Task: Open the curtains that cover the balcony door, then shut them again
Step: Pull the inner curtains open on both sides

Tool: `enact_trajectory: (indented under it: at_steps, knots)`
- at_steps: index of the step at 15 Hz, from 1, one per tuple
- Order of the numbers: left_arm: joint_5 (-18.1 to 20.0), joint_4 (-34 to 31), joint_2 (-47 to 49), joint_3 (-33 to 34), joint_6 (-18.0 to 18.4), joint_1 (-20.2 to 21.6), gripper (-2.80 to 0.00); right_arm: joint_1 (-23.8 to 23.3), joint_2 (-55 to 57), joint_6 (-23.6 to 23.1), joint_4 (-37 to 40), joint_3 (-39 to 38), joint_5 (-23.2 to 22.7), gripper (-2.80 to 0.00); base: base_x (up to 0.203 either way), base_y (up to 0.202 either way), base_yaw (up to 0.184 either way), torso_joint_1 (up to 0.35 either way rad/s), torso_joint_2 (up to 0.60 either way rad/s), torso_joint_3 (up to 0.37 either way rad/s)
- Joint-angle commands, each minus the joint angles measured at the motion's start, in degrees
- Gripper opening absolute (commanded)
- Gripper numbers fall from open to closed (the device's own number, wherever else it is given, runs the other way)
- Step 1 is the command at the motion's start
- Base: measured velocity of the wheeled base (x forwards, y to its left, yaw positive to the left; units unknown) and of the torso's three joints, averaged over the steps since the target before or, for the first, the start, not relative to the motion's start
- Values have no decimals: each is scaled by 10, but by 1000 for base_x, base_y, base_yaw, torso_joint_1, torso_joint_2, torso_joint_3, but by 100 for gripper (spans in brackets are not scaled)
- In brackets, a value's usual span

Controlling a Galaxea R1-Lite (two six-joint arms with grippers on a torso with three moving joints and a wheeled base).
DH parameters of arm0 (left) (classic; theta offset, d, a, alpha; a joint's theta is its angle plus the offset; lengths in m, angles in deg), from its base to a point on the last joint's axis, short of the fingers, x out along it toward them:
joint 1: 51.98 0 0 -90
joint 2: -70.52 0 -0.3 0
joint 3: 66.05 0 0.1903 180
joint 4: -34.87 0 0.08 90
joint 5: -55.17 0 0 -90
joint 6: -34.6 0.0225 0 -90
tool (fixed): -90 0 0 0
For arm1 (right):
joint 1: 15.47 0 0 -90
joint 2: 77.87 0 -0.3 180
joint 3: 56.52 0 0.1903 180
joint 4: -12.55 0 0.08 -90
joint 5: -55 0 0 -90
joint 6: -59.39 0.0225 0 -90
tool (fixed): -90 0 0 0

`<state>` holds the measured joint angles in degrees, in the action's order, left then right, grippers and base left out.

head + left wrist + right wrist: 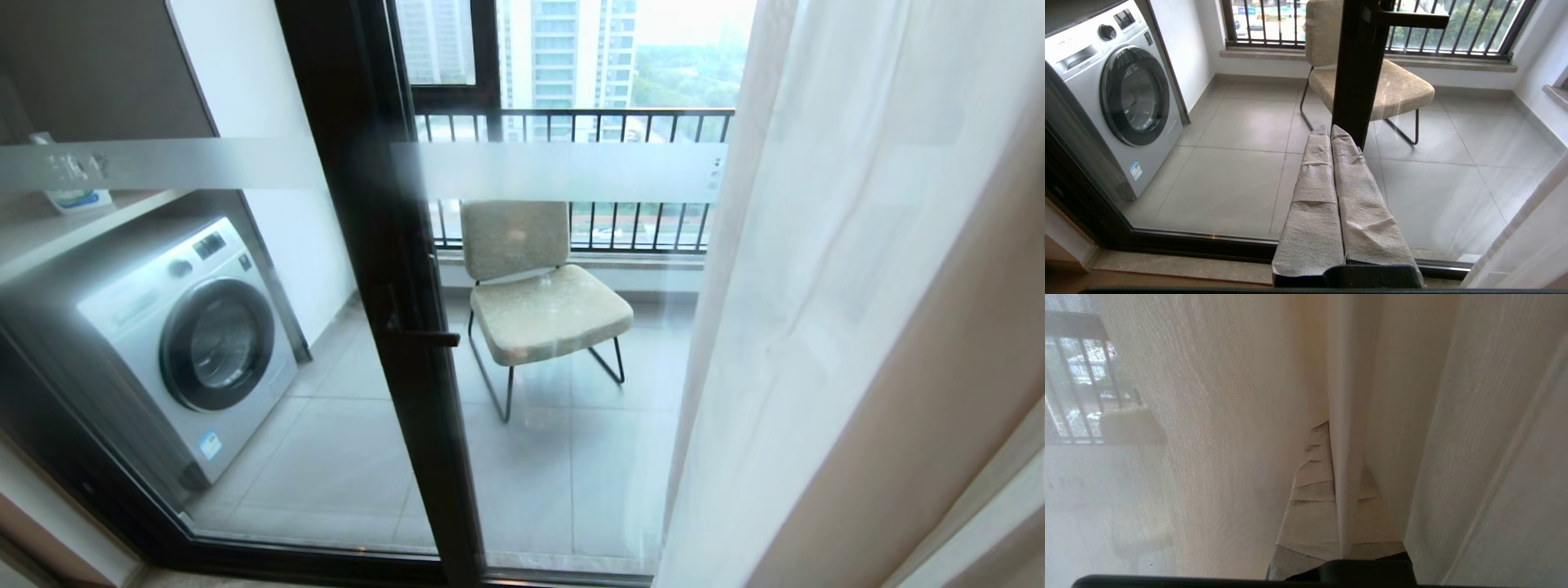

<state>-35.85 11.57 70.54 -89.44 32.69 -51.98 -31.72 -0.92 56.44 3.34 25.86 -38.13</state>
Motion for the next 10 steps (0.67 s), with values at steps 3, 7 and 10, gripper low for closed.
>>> enact_trajectory:
  at_steps: [3,7,10]
  knots:
    - [0,0,0,-1,0,0,-280,0,2,0,-1,-1,-1,-280,0,-189,0,2,2,2]
    - [0,0,0,0,0,0,-280,0,5,0,-2,-1,0,-280,0,-191,1,-2,2,3]
    - [0,0,0,-1,0,0,-280,0,5,0,-1,-2,0,-280,0,-194,0,1,1,0]
